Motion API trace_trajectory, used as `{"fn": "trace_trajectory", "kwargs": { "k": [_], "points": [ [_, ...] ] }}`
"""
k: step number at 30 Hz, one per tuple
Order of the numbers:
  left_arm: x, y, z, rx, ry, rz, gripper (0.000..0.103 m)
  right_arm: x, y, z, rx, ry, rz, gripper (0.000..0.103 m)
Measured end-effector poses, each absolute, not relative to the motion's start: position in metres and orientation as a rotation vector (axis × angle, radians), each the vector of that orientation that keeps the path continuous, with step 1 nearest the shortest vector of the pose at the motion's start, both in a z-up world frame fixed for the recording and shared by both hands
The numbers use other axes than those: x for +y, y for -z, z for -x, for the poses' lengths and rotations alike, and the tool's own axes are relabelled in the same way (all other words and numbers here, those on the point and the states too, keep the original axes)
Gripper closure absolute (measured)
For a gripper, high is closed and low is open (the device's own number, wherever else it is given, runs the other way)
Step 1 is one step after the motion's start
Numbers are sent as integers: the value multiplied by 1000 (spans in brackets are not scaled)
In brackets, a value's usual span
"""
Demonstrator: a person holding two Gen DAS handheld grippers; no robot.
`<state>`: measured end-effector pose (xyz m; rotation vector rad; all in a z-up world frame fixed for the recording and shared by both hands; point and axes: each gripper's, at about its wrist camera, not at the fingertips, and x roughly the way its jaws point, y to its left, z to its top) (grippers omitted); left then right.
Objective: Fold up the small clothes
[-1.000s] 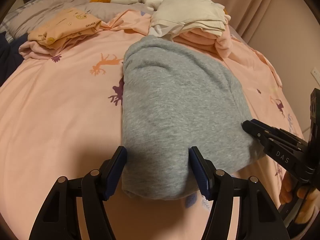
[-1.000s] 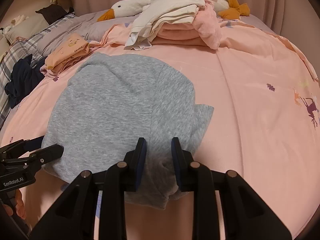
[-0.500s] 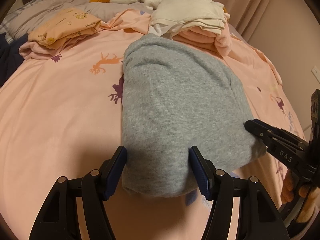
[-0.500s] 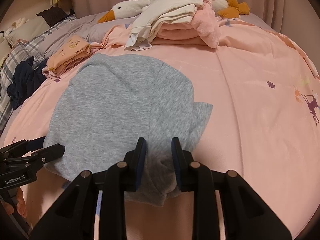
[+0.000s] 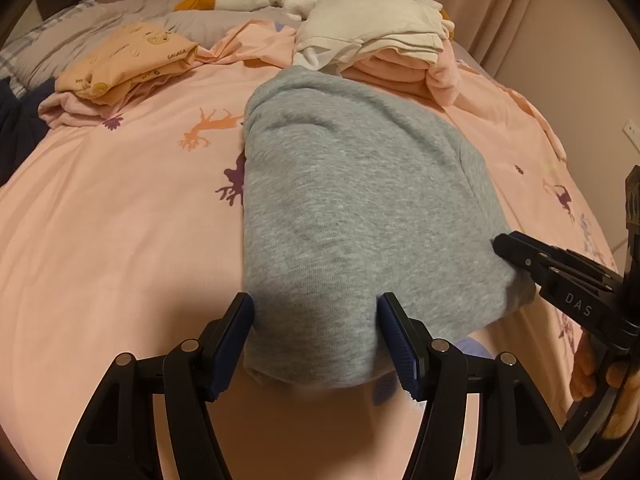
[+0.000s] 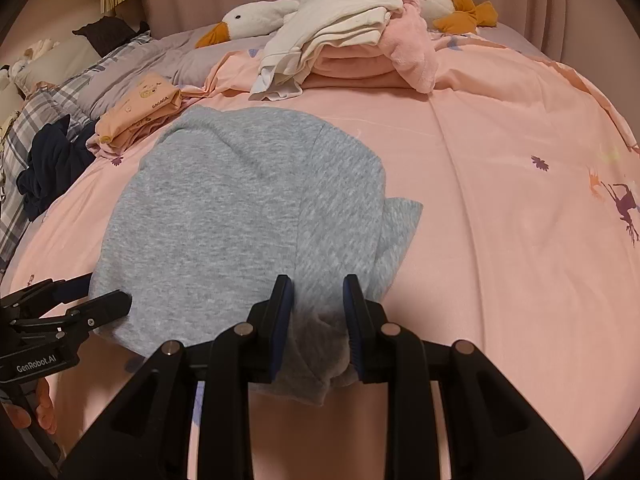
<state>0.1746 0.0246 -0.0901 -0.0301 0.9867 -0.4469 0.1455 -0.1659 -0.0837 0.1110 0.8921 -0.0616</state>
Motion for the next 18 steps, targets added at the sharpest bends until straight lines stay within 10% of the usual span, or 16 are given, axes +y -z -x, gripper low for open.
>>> {"fn": "trace_trajectory", "kwargs": {
  "k": [18],
  "points": [
    [21, 90, -169, 980, 440, -17, 40, -173, 85, -137, 896, 64, -125, 70]
  ]
}}
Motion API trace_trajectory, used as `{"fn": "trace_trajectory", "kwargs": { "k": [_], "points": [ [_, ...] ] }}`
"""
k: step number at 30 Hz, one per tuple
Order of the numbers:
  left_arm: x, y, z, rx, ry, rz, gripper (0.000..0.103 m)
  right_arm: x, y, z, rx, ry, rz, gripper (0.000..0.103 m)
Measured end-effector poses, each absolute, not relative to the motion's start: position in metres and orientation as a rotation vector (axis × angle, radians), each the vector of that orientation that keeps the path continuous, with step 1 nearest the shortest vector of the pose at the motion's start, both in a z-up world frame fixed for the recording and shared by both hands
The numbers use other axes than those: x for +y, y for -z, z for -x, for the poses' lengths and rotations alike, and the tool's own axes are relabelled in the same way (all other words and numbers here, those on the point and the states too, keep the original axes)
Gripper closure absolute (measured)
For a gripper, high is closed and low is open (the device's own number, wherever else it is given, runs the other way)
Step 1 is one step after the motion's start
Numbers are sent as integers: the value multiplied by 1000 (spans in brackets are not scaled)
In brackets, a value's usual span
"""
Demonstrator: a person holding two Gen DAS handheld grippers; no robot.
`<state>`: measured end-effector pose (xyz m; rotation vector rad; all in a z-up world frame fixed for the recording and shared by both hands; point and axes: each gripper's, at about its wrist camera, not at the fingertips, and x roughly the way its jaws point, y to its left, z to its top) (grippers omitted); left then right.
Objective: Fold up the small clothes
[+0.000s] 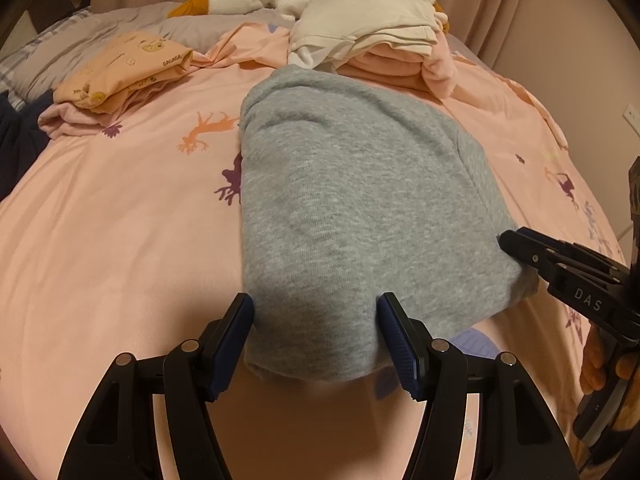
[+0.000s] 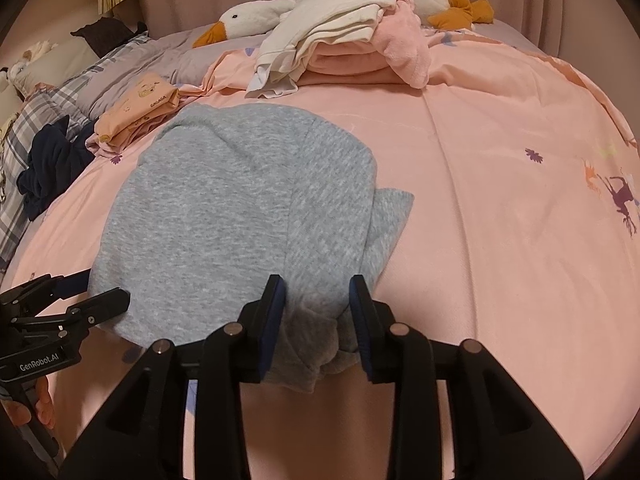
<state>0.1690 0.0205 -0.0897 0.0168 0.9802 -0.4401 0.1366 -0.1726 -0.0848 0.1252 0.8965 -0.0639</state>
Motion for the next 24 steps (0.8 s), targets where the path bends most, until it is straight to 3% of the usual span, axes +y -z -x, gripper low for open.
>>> {"fn": "trace_trajectory", "kwargs": {
  "k": [24],
  "points": [
    [18, 91, -166, 981, 441, -46, 40, -172, 86, -132, 895, 60, -139, 70]
  ]
}}
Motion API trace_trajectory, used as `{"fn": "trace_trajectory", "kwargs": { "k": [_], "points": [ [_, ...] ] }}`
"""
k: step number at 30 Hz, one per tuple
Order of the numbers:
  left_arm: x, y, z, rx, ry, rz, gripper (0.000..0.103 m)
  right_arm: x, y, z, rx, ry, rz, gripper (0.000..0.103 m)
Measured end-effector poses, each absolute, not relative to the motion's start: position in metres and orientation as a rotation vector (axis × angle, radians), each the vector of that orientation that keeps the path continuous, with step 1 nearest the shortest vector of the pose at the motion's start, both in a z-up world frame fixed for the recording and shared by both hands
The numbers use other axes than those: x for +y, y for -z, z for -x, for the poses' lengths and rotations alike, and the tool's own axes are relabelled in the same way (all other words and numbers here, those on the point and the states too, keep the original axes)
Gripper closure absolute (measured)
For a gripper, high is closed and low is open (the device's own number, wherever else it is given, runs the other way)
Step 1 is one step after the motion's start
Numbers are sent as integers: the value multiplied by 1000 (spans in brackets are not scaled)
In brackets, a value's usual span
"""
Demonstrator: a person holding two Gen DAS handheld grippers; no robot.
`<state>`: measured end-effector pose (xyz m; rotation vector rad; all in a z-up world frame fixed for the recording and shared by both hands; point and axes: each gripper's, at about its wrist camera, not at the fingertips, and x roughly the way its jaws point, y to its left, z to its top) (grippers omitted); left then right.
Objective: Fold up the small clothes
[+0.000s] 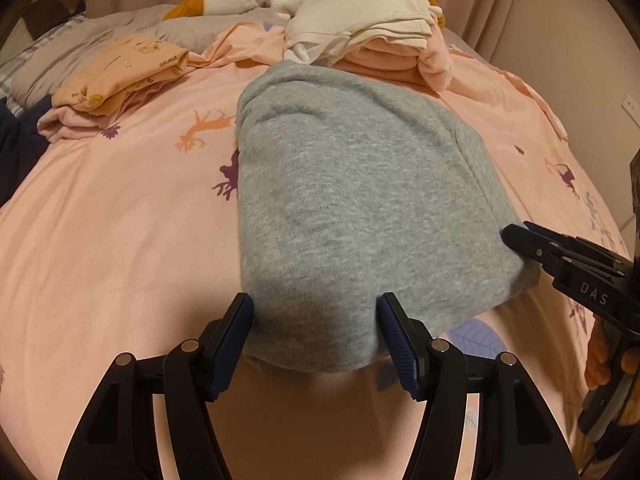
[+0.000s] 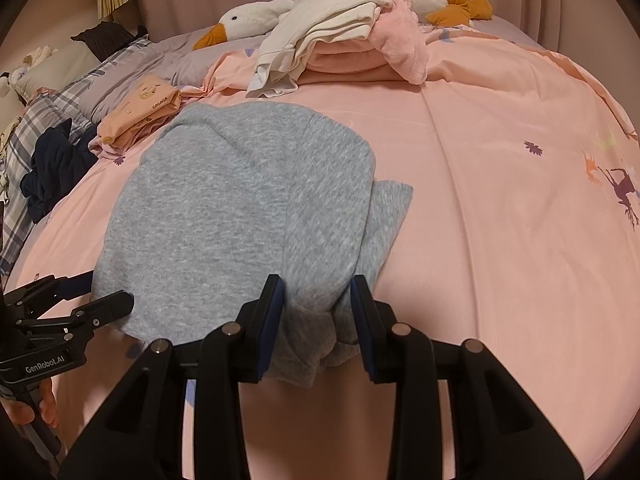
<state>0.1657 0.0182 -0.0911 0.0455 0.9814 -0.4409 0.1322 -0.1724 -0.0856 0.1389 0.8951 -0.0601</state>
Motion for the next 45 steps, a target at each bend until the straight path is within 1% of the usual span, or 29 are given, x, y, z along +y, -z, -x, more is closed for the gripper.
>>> {"fn": "trace_trajectory", "kwargs": {
  "k": [5, 10, 12, 13, 21, 26, 28, 33, 35, 38, 43, 45],
  "points": [
    [18, 92, -166, 982, 440, -44, 40, -173, 86, -132, 897, 60, -139, 69],
    [18, 91, -165, 983, 440, -43, 40, -173, 85, -129, 901, 60, -137, 64],
    [18, 92, -164, 982, 442, -42, 40, -174, 85, -129, 907, 67, -138, 57],
    [18, 92, -164, 983, 443, -41, 40, -175, 84, -128, 910, 67, -144, 56],
    [20, 93, -161, 987, 453, -39, 40, -180, 77, -116, 898, 48, -168, 57],
    [20, 93, -161, 985, 453, -47, 40, -174, 63, -118, 819, 55, -115, 57],
    [20, 93, -161, 985, 453, -51, 40, -173, 58, -124, 798, 48, -123, 59],
    [19, 94, -163, 988, 452, -62, 40, -173, 45, -142, 762, 32, -154, 59],
    [17, 94, -163, 986, 449, -74, 40, -170, 48, -153, 776, 16, -152, 60],
    [16, 94, -162, 983, 448, -88, 40, -166, 59, -170, 825, -3, -151, 66],
    [15, 94, -163, 983, 449, -98, 40, -167, 84, -192, 930, 40, -150, 68],
    [14, 93, -163, 983, 450, -105, 40, -170, 88, -195, 945, 73, -145, 70]
  ]
}}
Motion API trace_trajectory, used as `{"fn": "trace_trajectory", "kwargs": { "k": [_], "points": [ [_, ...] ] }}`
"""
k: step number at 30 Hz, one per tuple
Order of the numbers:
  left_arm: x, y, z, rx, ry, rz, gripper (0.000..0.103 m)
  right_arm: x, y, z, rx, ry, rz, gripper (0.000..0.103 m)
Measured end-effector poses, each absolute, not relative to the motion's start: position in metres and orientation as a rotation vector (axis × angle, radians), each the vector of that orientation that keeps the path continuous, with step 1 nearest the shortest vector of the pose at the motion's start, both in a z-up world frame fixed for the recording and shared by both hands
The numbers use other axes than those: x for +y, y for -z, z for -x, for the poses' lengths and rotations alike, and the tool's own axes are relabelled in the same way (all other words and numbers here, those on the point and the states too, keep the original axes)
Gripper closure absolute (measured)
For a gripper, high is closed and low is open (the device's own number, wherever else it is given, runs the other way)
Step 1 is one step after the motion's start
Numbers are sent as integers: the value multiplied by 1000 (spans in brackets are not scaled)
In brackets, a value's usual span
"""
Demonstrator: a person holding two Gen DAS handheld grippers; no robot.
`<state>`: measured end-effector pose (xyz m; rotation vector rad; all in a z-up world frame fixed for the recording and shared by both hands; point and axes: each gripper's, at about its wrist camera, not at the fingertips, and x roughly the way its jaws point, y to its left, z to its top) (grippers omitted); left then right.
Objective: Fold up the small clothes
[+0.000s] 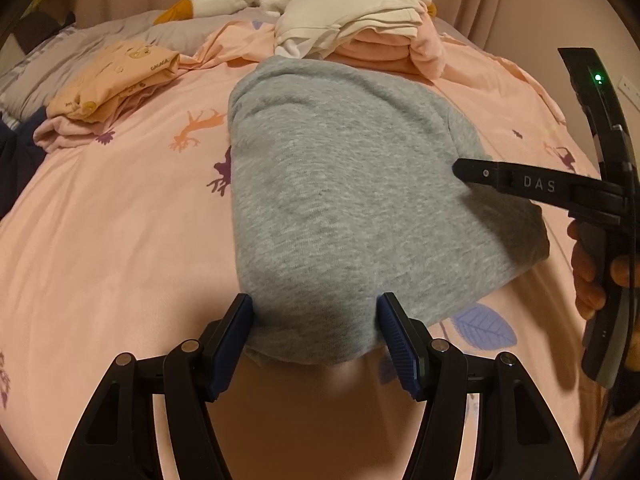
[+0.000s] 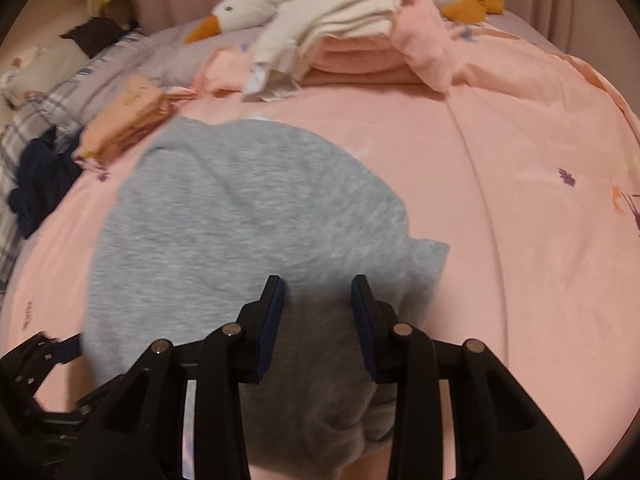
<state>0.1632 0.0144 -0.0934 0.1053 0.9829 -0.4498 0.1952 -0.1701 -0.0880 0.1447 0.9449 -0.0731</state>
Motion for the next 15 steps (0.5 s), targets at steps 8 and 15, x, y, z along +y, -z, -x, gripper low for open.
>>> {"fn": "trace_trajectory", "kwargs": {
  "k": [8, 15],
  "points": [
    [14, 94, -163, 984, 446, -117, 40, -181, 80, -179, 917, 85, -176, 70],
    [12, 94, -161, 983, 439, -134, 40, -171, 61, -147, 838, -7, -129, 67]
  ]
}}
